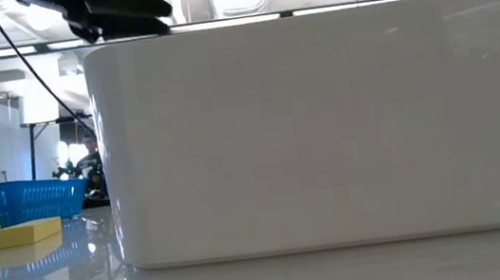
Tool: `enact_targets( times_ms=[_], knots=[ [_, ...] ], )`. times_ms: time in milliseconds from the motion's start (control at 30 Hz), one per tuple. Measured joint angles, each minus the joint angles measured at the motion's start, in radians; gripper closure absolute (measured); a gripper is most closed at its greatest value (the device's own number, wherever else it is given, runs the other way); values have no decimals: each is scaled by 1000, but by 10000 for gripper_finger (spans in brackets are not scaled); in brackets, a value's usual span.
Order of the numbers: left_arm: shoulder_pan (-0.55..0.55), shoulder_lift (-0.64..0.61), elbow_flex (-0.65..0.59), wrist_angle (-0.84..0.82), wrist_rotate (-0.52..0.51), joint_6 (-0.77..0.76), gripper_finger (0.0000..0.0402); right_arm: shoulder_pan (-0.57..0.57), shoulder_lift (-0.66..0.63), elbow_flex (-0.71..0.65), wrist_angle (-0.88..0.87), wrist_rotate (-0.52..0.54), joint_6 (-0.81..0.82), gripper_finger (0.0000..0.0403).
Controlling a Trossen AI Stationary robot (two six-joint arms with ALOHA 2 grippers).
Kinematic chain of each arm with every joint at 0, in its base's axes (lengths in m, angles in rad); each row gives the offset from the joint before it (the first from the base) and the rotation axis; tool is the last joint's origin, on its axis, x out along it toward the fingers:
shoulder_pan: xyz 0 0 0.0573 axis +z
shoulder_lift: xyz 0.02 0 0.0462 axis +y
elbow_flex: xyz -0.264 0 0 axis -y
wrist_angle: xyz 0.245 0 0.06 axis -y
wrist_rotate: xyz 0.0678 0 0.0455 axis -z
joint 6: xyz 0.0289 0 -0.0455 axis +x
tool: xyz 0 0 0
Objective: Sort & place blocks by color
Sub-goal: Put the green block into the blue bin
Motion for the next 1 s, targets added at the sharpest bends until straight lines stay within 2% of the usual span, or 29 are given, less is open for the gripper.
enact_targets(
  times_ms=[100,233,333,400,533,700,900,1000],
  knots=[
    [4,55,25,3,0,-6,132,-29,-93,-105,158,-89,-51,202],
    [19,116,75,1,20,-5,132,-83,-203,-221,323,-274,-80,202],
    [61,138,118,0,195,-6,132,-129,-263,-291,418,-392,-71,202],
    [98,154,150,-11,324,-4,132,-154,-294,-329,454,-431,-60,202],
    [176,172,210,-153,459,4,132,-181,-331,-369,473,-442,-43,202],
    [273,198,272,-389,487,6,132,-186,-357,-414,467,-442,-42,202],
    [393,261,297,-420,663,124,132,-186,-417,-445,421,-441,-23,202],
    [441,312,299,-429,724,242,132,-186,-453,-457,418,-442,-14,202]
  ],
)
